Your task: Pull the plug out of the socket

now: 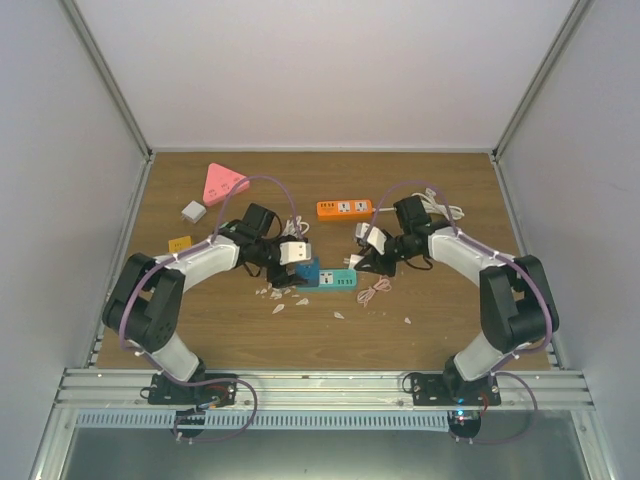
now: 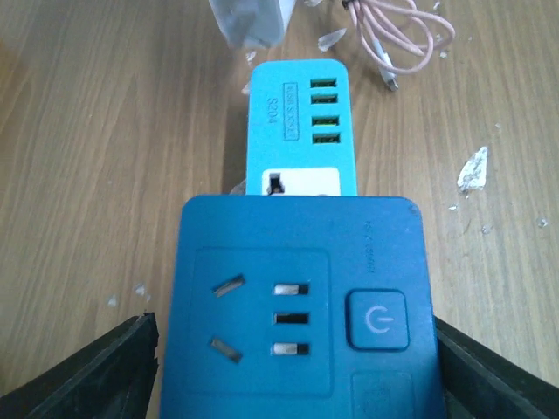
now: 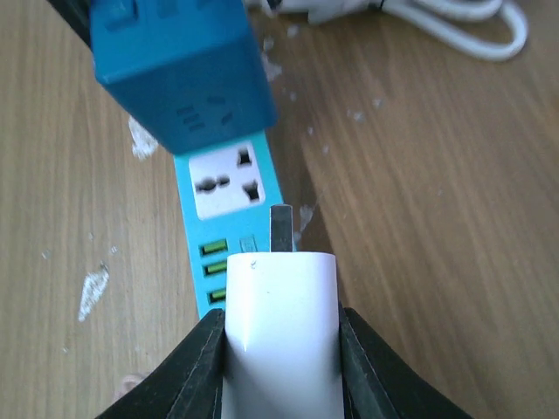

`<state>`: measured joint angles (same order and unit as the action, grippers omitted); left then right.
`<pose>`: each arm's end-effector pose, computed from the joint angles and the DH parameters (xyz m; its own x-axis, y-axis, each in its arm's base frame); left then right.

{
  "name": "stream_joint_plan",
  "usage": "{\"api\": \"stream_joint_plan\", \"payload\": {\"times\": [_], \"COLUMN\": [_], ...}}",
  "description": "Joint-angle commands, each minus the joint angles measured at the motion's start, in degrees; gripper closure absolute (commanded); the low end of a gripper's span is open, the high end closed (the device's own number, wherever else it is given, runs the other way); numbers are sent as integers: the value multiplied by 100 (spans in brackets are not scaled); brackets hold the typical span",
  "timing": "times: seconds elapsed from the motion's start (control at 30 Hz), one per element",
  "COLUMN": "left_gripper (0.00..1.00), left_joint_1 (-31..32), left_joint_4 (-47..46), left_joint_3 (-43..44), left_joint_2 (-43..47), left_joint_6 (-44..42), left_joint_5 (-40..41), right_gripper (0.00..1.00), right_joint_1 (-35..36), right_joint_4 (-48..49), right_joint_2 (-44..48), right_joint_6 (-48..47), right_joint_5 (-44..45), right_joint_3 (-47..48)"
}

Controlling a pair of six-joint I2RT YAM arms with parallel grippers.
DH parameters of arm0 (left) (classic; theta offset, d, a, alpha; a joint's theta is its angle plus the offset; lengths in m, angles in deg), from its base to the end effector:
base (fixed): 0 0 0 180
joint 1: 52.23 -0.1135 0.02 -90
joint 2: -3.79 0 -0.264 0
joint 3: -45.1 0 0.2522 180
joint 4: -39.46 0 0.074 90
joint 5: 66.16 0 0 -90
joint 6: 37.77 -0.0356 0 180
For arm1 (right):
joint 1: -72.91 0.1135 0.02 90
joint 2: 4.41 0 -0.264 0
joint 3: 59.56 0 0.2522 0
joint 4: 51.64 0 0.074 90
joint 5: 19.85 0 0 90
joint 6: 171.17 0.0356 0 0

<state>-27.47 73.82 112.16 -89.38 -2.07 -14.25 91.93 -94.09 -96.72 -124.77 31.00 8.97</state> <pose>0.2735 -0.1503 0.1773 0.0308 0.6896 -0.7235 0.9951 0.0468 0.0870 0.2786 0.1198 0.1826 -0.2864 -0.6644 -0.6903 -0.9539 0.2652 0.1405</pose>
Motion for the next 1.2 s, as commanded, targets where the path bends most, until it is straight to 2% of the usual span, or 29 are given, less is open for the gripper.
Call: {"api": "stream_joint_plan", "payload": {"times": [0.0,0.03,0.1,0.37,0.53,0.67,0.83,1.0,1.17], "left_gripper": [16,10,7,6,12,15,19,25,37], "left_joint_1": [-85,-85,-80,29,363,776,1248,1399,1649], "left_joint_4": [117,69,-49,-95,-5,70,55,109,-2], "left_joint_3": [240,246,253,832,1300,1503,1505,1488,1336], "left_joint_2": [370,468,669,908,813,636,466,429,346], "left_joint_6": [144,146,84,-400,-711,-1088,-1367,-1396,-1593], "left_joint_5": [385,406,431,267,106,483,998,904,1361], "right_gripper": [92,92,92,92,91,91,91,92,92], "right_joint_1": [-198,-239,-307,-347,-339,-341,-335,-338,-334], "right_joint_4": [-372,-450,-602,-1361,-1978,-2185,-2534,-2729,-2774], "right_joint_2": [112,91,50,-289,-685,-895,-1183,-1414,-1502], "right_joint_6": [247,258,311,370,277,306,224,132,168], "right_joint_5": [-867,-992,-1218,-2307,-2864,-3152,-3604,-3923,-4128], "right_joint_3": [475,565,725,1381,1824,1928,2015,2047,2086]}}
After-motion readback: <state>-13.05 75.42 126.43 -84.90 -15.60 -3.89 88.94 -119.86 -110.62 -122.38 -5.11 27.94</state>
